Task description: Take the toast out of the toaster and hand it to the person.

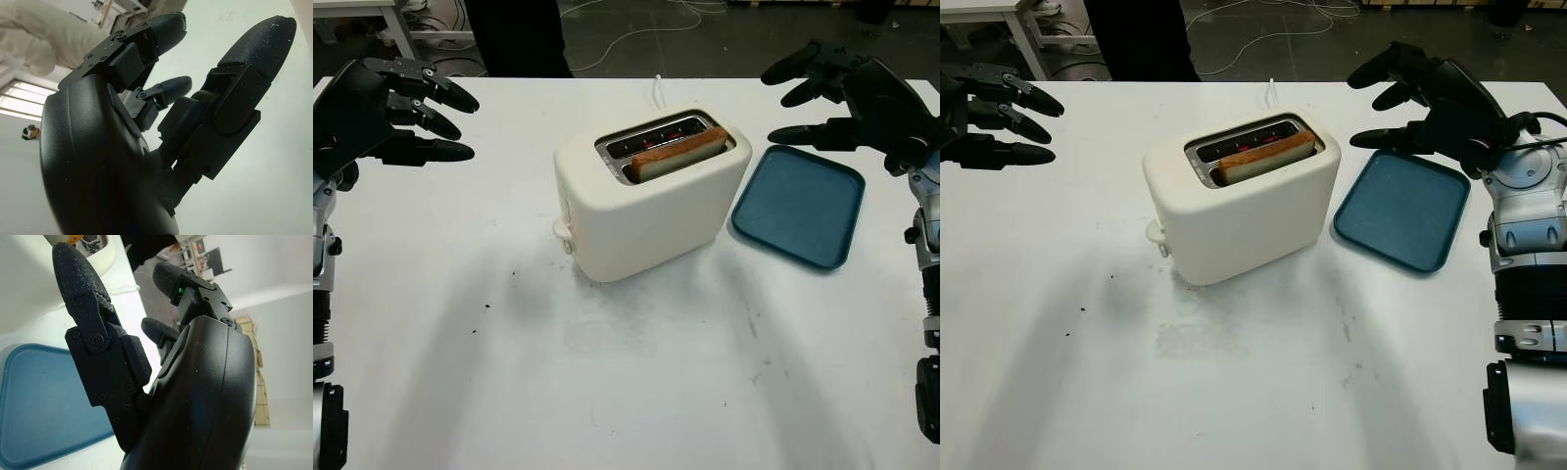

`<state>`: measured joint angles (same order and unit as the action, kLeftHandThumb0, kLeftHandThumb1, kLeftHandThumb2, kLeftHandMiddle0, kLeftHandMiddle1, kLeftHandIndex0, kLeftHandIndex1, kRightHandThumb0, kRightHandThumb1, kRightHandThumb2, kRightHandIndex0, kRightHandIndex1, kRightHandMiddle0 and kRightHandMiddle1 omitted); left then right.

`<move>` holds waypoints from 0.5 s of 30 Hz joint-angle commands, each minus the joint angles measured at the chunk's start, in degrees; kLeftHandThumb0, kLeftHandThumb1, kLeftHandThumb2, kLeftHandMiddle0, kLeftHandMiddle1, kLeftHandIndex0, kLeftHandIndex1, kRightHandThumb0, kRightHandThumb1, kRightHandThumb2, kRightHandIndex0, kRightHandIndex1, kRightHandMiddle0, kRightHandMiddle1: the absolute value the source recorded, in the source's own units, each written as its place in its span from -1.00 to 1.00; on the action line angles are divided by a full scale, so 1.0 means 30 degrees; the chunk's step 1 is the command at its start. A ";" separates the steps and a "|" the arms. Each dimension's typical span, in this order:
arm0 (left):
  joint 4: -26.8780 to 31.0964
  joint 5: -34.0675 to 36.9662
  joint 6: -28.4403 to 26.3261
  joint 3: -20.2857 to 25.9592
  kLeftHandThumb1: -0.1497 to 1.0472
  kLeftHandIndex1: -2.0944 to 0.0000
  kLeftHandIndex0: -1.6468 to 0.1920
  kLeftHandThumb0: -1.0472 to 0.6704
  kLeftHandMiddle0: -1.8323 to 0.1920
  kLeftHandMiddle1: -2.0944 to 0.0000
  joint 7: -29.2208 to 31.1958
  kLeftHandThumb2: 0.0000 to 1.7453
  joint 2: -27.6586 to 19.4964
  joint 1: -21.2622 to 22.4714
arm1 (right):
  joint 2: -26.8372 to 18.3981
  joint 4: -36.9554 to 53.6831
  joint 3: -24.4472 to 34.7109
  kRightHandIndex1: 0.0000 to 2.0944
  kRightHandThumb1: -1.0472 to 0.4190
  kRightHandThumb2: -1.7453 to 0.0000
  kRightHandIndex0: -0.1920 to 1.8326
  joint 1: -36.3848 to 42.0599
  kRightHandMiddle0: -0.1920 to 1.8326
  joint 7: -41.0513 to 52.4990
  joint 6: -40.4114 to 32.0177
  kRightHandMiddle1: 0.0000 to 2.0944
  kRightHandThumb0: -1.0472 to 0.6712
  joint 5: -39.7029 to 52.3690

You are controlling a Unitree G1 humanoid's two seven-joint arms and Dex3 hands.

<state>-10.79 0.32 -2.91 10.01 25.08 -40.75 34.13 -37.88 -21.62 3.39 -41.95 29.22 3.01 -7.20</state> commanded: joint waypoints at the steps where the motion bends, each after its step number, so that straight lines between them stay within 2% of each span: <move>1: -0.0028 0.0172 0.0141 0.0042 0.21 0.41 -0.13 -1.00 0.04 0.18 0.0077 -1.00 0.0106 -0.0049 | -0.0113 0.0026 0.0063 0.17 -0.67 1.00 -0.70 0.0179 -0.57 -0.0039 0.0250 -0.12 -0.80 0.0234; 15: -0.0076 0.0159 0.0145 0.0094 0.22 0.40 -0.13 -1.00 0.03 0.18 -0.0058 -1.00 0.0161 0.0033 | -0.0126 -0.0009 0.0107 0.18 -0.67 1.00 -0.72 0.0247 -0.59 0.0066 0.0162 -0.11 -0.80 0.0544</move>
<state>-10.79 0.30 -2.89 10.02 25.07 -40.70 34.14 -37.88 -21.62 3.42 -41.88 29.43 3.00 -6.18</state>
